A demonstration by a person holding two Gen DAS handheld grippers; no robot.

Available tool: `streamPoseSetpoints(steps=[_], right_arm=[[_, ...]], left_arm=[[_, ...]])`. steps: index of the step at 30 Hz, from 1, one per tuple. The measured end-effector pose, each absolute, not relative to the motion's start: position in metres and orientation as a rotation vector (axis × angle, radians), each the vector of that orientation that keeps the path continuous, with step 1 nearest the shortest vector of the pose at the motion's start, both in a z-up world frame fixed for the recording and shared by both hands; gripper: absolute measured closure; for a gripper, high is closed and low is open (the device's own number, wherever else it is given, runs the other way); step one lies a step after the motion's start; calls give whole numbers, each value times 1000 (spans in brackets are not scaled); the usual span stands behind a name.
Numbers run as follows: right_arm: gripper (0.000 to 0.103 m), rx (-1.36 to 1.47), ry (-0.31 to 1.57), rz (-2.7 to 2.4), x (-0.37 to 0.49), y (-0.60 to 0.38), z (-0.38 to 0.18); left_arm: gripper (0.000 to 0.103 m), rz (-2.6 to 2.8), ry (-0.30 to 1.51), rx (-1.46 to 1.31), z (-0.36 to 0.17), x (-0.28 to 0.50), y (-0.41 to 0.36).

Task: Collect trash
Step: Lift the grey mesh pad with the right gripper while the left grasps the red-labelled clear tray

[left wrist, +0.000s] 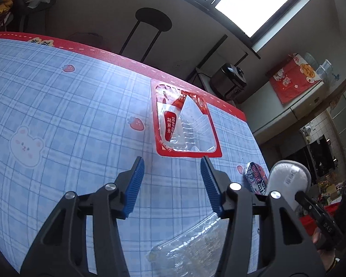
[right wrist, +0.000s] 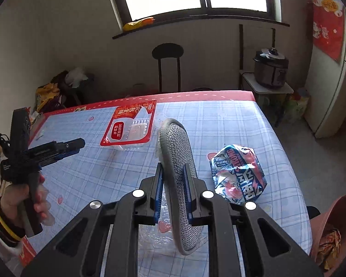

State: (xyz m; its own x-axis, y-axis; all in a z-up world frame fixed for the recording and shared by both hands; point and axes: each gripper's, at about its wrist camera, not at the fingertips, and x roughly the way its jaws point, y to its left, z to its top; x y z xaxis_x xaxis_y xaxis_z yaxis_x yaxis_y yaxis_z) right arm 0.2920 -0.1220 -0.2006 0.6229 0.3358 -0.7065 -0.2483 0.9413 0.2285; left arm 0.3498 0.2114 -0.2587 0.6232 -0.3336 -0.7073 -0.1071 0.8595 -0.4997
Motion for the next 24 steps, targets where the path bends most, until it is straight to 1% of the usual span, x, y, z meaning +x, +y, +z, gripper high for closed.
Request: streamPoseSetpoints(steps=[1,2,3,5,9,11,12,14,16,18,21,24], right_arm=[[87,128,832,321,288,-129,-201],[87,141,832,308,284,-137,-200],[87,151,834,297,280,-145,-199],[87,156,833,279,272,-157,-197],[87,149,816,250,256,-176,-189],[87,148,809,239,250,-183,-186],[87,148,807,236,248,-186,-184],[87,150,804,232,243,-191,-183],[87,155,804,232,238,-194,-182],[87,159,806,238,235,-197,-181],[87,165,805,251,232,-197,-179],[87,163,797,267,228,-196,-176]], left_arm=[[57,-119,903,-561,-262,360,212],[62,-101,909,-591,-268,369,214],[65,-82,921,-621,-273,379,215],[65,-54,939,-645,-283,395,215],[65,-6,981,-607,-301,417,205],[65,15,1004,-619,-311,424,204],[63,17,1011,-627,-316,426,206],[64,25,1021,-629,-319,426,203],[75,19,1025,-618,-320,424,198],[82,35,1025,-597,-319,416,194],[86,60,1009,-586,-313,405,194],[86,64,994,-539,-302,391,193]])
